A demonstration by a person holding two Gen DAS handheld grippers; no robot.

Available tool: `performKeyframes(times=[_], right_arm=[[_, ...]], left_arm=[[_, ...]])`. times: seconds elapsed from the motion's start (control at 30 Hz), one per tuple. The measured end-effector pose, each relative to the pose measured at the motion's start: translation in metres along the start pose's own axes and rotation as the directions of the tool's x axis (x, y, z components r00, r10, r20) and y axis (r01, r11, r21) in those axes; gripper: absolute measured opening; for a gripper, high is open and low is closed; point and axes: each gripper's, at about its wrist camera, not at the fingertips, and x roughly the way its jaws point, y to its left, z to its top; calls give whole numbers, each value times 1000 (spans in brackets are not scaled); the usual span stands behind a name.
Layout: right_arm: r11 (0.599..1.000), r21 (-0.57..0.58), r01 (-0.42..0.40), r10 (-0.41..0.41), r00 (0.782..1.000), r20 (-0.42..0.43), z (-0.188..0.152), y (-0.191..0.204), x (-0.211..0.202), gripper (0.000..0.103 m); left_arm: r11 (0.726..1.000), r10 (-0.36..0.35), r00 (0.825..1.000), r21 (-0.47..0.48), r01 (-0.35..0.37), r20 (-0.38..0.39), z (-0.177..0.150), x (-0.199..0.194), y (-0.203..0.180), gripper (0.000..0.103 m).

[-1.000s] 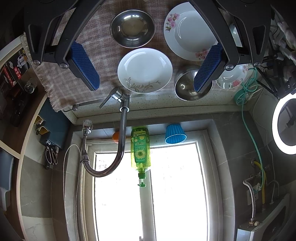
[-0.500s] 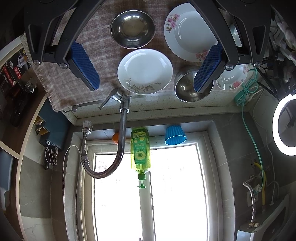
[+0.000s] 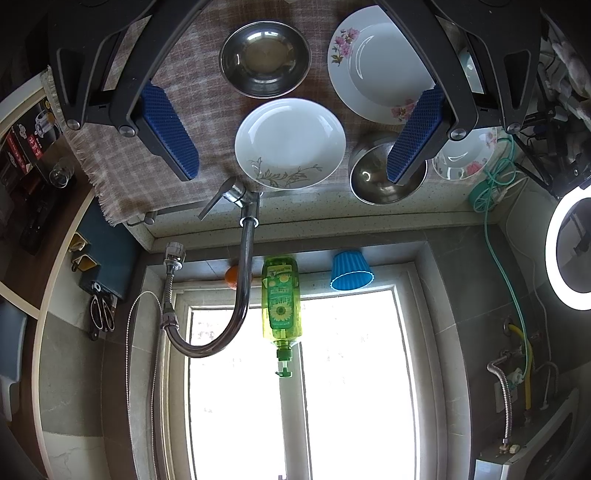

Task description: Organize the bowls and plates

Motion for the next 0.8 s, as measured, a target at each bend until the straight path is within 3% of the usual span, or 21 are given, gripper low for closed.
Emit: performKeyframes(times=[0.8], right_arm=[[1000,4,0,0,1000,-23,-6,-3,5,103]], left_arm=[[1000,-12,1000,-3,12,-10,-1,5,2,102]])
